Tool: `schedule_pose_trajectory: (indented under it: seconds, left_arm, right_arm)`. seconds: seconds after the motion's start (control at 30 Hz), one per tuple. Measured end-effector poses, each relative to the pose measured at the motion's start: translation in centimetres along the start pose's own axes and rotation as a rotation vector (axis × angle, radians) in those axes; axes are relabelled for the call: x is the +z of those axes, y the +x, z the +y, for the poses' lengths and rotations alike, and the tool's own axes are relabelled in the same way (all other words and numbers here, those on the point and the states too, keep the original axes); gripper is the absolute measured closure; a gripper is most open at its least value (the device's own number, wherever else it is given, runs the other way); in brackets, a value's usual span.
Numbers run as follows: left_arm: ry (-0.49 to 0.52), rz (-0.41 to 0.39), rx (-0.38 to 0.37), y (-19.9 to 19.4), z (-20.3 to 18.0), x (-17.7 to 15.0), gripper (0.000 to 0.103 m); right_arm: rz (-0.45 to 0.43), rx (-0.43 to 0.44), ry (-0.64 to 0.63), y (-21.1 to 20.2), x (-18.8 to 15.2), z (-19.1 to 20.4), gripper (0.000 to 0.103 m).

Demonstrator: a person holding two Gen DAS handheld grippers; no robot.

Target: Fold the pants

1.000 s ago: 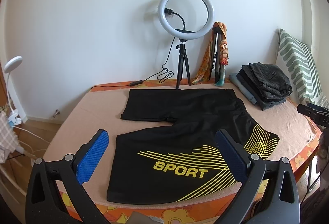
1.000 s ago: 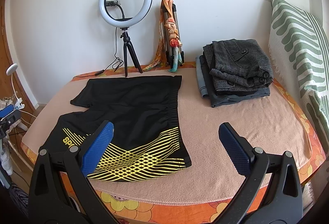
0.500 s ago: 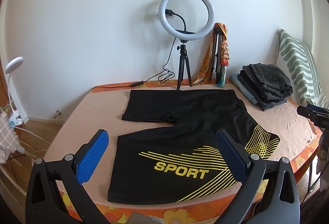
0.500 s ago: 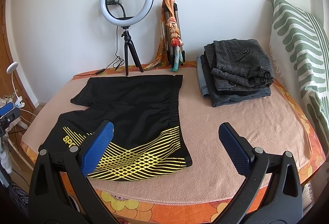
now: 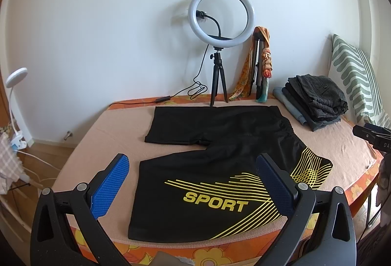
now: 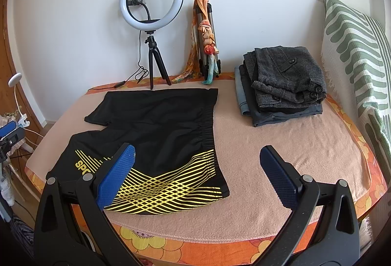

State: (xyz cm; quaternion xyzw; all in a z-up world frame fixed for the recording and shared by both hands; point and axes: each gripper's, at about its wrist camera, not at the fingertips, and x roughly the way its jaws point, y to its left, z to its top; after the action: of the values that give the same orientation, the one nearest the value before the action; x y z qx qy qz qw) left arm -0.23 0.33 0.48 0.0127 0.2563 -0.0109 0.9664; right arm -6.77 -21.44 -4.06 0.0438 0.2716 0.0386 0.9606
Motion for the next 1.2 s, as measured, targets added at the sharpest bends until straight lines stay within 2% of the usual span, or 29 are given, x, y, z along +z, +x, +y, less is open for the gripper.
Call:
schedule_pose_trajectory:
  seconds: [1.03,1.2]
  left_arm:
    - [-0.012,0.014,0.012,0.2,0.2,-0.2,0.0]
    - [-0.048,0.063,-0.035,1.3,1.4,-0.3,0.0]
  right_arm:
    - [0.005,0.005,-0.014,0.2,-0.5,0.9,0.0]
    - [-0.004,0.019,-0.02,0.1,0.0,0.9,0.0]
